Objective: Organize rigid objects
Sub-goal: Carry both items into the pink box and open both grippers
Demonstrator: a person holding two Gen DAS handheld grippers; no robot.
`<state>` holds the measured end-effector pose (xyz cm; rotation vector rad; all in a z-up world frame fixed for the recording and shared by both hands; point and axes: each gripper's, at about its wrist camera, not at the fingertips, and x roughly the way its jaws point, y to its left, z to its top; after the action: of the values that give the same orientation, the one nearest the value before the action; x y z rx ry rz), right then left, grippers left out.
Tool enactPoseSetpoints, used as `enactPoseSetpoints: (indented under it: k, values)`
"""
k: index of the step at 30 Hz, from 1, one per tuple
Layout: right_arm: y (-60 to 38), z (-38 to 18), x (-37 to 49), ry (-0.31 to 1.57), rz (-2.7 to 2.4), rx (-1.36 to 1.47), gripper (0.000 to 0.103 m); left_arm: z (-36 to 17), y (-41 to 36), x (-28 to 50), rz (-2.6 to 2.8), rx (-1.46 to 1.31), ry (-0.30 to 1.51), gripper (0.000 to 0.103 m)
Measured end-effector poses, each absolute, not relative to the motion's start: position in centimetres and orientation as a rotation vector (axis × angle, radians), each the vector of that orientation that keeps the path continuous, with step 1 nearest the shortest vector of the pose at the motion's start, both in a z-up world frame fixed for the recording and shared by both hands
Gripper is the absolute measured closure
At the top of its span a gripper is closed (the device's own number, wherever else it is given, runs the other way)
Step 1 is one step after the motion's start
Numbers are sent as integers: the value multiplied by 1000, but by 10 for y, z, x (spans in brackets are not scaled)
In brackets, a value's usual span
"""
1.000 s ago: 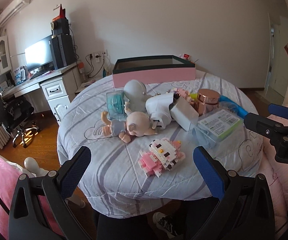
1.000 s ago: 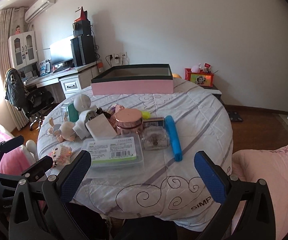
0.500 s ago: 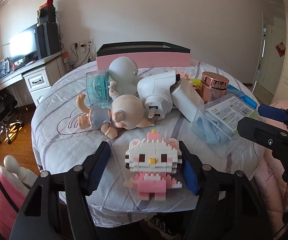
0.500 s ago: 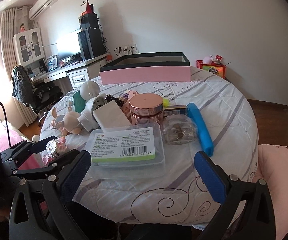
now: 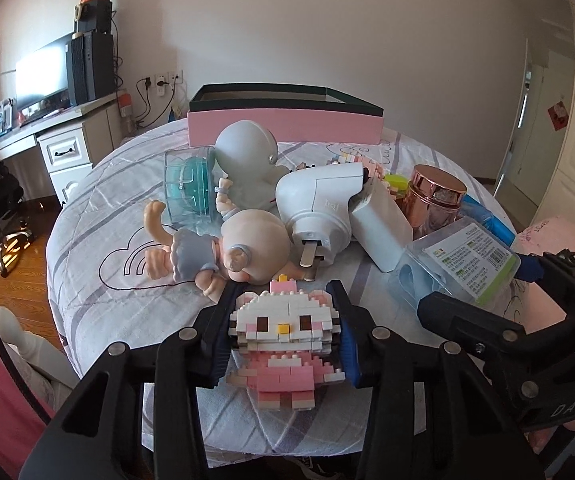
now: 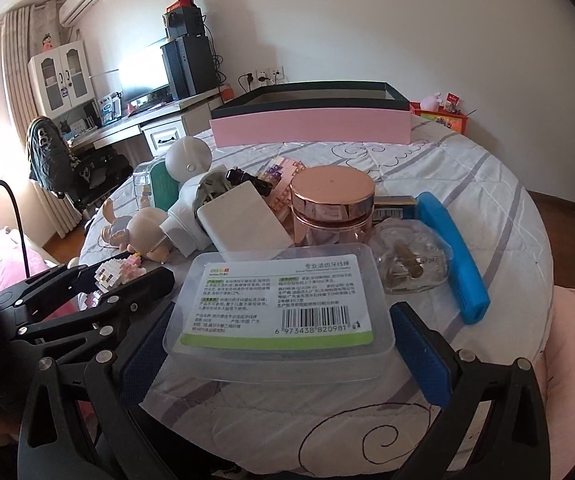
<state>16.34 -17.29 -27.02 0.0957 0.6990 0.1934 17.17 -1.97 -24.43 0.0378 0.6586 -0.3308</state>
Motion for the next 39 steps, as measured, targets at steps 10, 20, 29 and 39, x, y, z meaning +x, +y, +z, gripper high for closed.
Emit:
enactPoseSetpoints:
  k: [10,20,29,39]
  values:
    - [-176,-237,152,598,235,75,8,-211,-23,167,-368,25,596,59]
    - [-189,-156,208,472,277,51,8,-126,-35,230,-379,56,462,59]
    - [-205,-133,355,599,293,122,8,-104,-54,390,-326,96,569,59]
    - [-215,-203,484,899,253,197,8,-178,-70,519,-293,92,915,59]
